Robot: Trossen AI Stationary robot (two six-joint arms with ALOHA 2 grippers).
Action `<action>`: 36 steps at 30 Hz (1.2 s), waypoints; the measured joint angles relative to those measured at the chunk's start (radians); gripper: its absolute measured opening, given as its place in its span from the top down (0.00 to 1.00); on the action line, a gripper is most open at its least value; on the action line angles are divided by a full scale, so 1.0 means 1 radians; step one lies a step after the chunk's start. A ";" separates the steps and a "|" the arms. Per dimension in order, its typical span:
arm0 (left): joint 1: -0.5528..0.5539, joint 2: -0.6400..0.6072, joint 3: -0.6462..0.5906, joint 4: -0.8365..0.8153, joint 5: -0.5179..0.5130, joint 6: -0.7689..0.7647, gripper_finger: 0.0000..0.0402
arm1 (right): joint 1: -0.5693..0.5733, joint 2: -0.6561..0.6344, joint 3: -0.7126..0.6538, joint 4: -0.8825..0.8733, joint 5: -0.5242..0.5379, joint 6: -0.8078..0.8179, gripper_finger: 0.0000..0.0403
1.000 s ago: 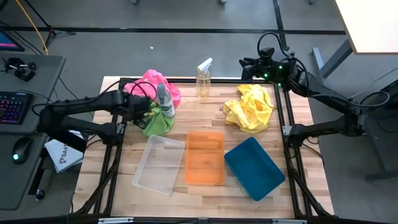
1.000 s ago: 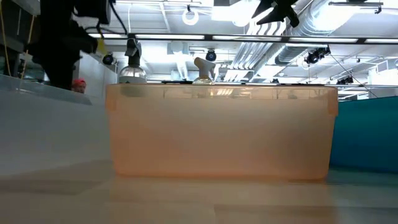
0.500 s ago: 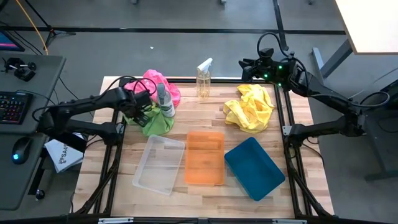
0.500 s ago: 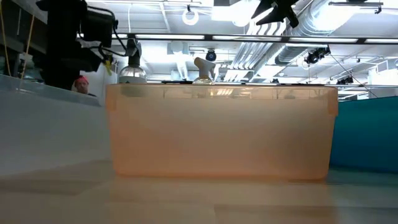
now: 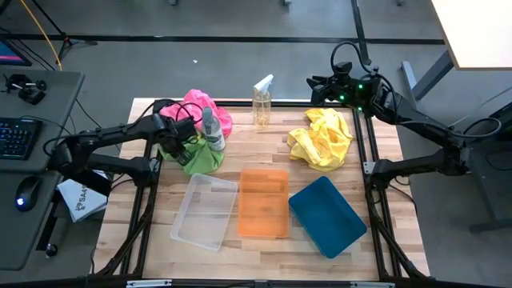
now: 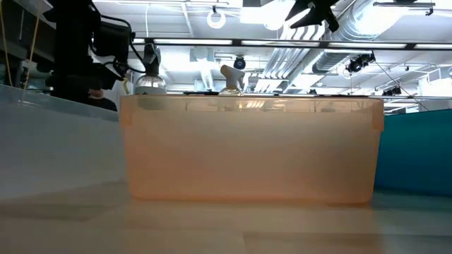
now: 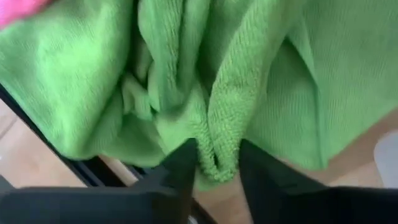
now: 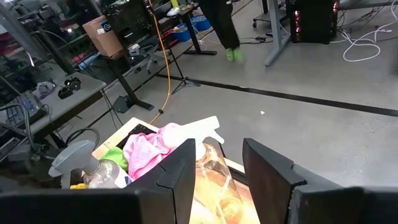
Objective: Sort microfiber towel by color & place in baskets
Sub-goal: Put the green towel into the white bin
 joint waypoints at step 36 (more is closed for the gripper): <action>-0.094 -0.010 1.303 -0.048 0.586 -0.091 1.00 | 0.000 0.000 0.000 0.023 -0.007 -0.034 0.68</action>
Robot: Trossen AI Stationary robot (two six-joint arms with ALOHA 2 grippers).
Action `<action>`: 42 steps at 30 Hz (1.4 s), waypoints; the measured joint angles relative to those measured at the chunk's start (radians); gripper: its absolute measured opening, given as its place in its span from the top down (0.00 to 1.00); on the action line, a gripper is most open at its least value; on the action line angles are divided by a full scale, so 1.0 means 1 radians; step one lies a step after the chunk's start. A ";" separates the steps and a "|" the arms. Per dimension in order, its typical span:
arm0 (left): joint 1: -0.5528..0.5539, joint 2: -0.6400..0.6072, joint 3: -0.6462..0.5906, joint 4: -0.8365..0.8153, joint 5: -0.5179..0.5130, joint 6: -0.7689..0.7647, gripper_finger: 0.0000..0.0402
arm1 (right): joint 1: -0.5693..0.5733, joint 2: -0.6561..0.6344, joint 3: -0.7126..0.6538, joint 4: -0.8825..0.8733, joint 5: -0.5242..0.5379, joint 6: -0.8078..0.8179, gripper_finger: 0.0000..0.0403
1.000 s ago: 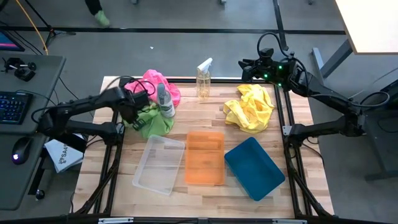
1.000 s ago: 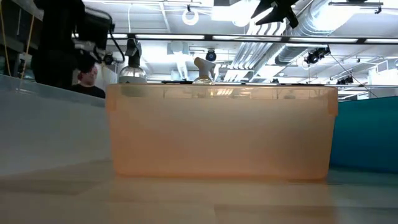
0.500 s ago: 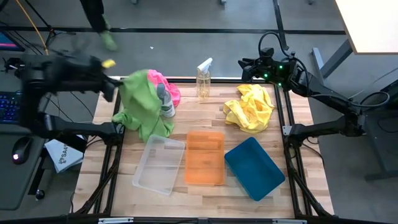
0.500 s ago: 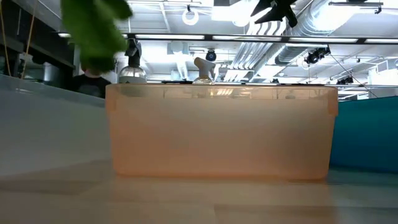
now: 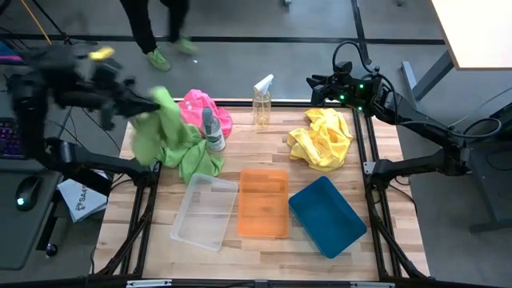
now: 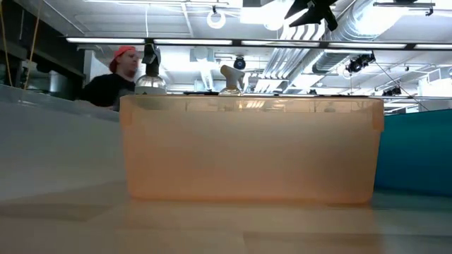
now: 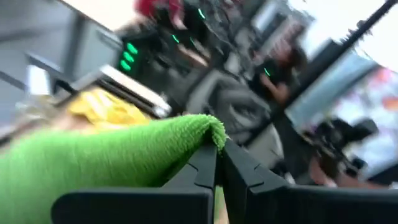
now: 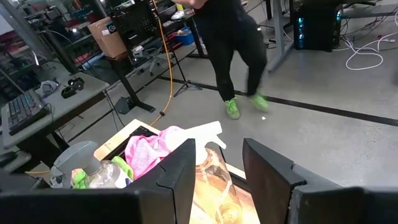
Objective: Sort microfiber towel by color & place in baskets
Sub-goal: Put the green towel into the white bin
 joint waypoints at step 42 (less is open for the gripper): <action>-0.946 -0.050 -1.092 0.423 -0.274 -0.656 1.00 | 0.000 0.000 0.000 -0.084 -0.019 -0.014 0.68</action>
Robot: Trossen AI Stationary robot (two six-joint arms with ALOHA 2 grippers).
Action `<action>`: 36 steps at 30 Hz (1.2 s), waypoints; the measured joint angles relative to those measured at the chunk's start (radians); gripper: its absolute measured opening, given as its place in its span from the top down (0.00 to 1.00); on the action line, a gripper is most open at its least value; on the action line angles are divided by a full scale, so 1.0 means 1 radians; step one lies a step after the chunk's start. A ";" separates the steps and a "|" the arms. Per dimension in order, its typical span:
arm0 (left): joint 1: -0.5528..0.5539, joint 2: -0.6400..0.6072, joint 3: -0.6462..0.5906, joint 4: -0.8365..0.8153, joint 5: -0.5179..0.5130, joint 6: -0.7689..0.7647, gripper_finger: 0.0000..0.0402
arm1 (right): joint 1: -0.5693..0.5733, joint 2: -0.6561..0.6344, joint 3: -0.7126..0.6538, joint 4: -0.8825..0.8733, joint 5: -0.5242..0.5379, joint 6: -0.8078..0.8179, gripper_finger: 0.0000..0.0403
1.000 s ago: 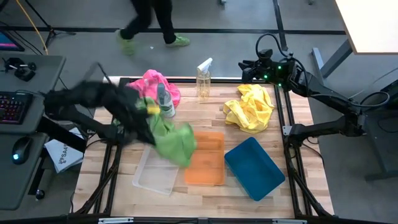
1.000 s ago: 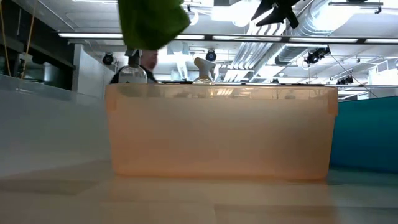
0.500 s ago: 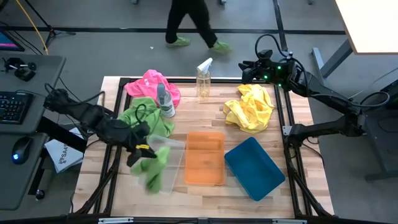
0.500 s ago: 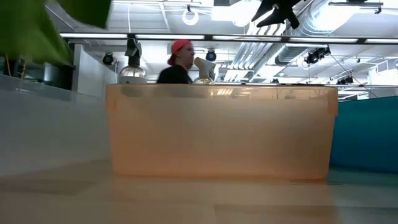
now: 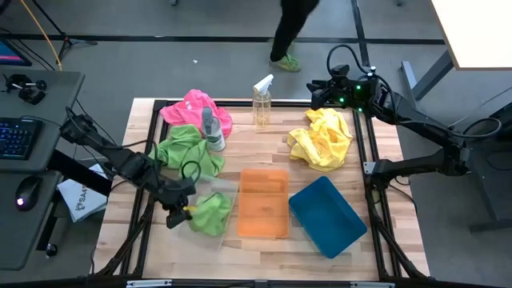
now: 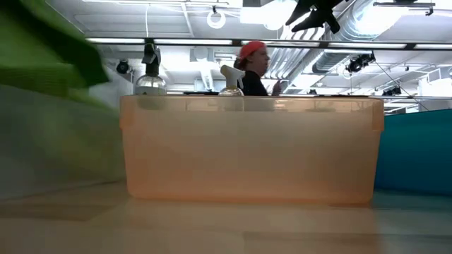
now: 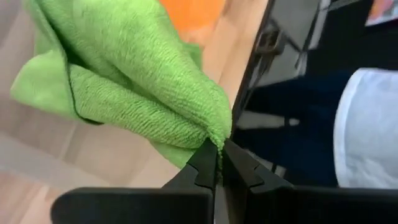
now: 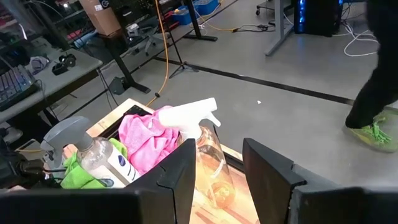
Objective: Sort microfiber towel by color & place in baskets
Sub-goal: Put the green towel into the white bin, then put the yellow towel into the blue bin
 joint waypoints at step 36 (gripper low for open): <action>0.261 0.195 0.127 -0.183 0.030 0.602 0.46 | 0.000 0.000 0.000 0.000 -0.175 0.031 0.68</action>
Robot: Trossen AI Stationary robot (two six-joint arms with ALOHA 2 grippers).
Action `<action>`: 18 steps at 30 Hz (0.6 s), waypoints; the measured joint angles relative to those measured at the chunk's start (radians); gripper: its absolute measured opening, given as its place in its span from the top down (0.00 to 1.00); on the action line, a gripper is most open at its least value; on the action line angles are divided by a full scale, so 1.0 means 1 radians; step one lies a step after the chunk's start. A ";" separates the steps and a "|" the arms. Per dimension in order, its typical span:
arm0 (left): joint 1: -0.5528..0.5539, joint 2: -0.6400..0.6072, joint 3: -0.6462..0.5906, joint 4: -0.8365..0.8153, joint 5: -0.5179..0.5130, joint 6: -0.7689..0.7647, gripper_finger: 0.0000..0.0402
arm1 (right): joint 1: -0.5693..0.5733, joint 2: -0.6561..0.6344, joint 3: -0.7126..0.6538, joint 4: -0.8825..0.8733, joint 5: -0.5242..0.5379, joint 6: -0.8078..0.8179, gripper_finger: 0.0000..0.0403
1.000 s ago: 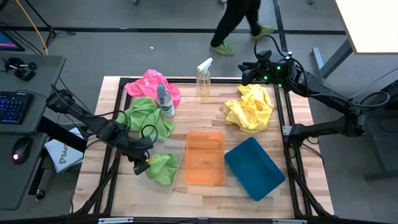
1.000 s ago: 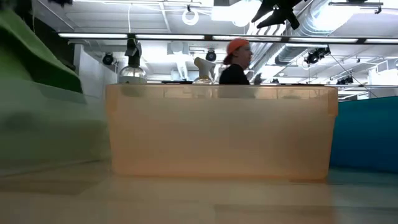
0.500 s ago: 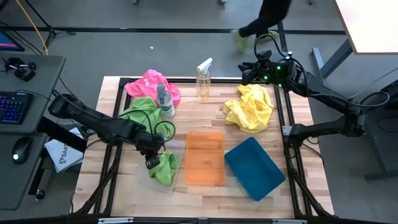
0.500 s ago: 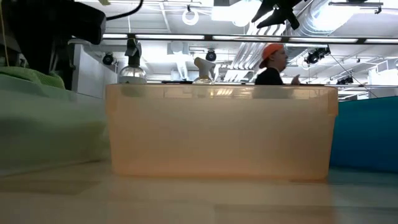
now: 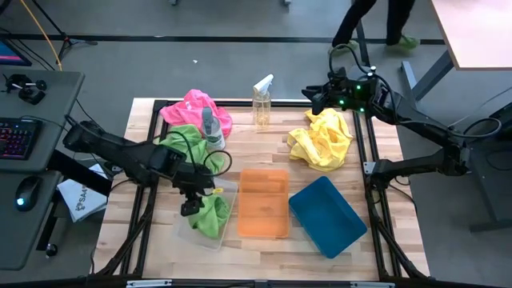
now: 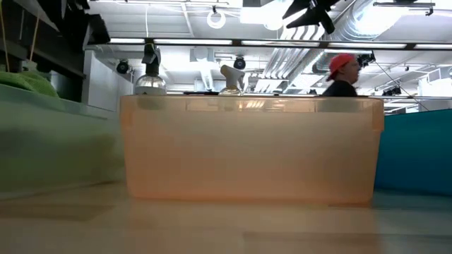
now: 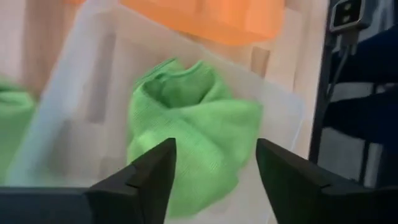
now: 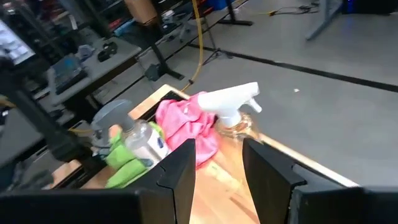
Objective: Sort microfiber towel by color & place in baskets
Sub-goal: Put the yellow towel into the blue bin
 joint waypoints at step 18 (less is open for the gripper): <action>0.139 -0.094 0.147 -0.031 -0.384 -0.004 0.40 | 0.054 0.062 -0.282 -0.342 -0.061 0.122 0.48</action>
